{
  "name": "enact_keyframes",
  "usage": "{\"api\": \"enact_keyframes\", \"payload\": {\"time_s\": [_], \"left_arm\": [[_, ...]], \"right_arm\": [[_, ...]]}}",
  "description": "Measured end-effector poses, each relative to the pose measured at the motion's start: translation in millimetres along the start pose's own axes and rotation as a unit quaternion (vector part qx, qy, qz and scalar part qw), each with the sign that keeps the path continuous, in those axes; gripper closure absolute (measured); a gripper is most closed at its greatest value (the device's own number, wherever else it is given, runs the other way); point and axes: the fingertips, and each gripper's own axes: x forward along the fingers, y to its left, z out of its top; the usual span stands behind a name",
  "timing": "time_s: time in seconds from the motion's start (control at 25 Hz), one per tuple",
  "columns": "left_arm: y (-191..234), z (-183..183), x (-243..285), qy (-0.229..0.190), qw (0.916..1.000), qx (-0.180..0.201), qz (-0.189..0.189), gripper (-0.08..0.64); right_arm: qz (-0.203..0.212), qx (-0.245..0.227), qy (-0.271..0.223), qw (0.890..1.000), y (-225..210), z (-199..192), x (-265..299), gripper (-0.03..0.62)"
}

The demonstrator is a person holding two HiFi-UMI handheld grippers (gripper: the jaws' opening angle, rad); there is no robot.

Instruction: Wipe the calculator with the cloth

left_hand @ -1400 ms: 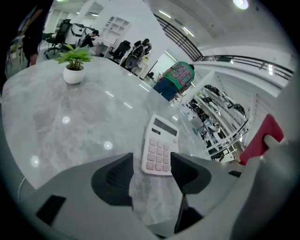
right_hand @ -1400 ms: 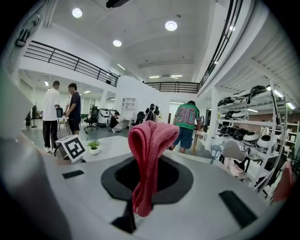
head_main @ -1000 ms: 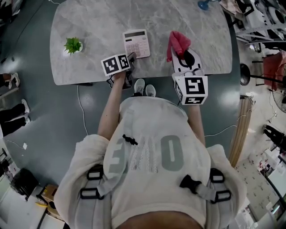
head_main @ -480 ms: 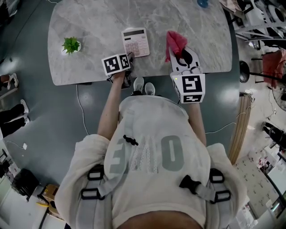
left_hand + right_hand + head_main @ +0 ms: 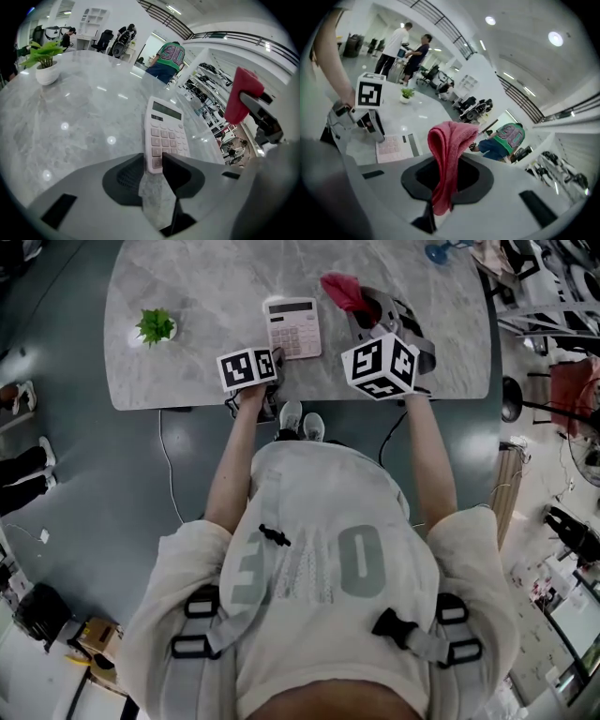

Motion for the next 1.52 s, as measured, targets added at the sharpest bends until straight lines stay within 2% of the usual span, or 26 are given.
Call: {"api": "enact_keyframes", "payload": {"time_s": [0.12,0.28,0.56,0.8,1.52], "left_arm": [[0,0,0,-0.004,1.0,-0.004,-0.003,0.431],[3,0,0,-0.004,0.9999,-0.008,-0.007,0.434],[4,1,1,-0.006,0.9995,-0.023,-0.021,0.446],[4,2,1,-0.006,0.9995,-0.022,-0.023,0.447],[5,2,2,-0.002,0.9993,-0.022,-0.029,0.449]], "right_arm": [[0.039,-0.068,0.013,0.997,13,5,34,0.537],[0.08,-0.137,0.049,0.986,40,-3,71,0.537],[0.107,-0.212,0.097,0.967,77,-23,103,0.537],[0.105,-0.24,0.124,0.957,89,-31,119,0.537],[0.129,-0.255,0.137,0.949,116,-41,123,0.538]]}}
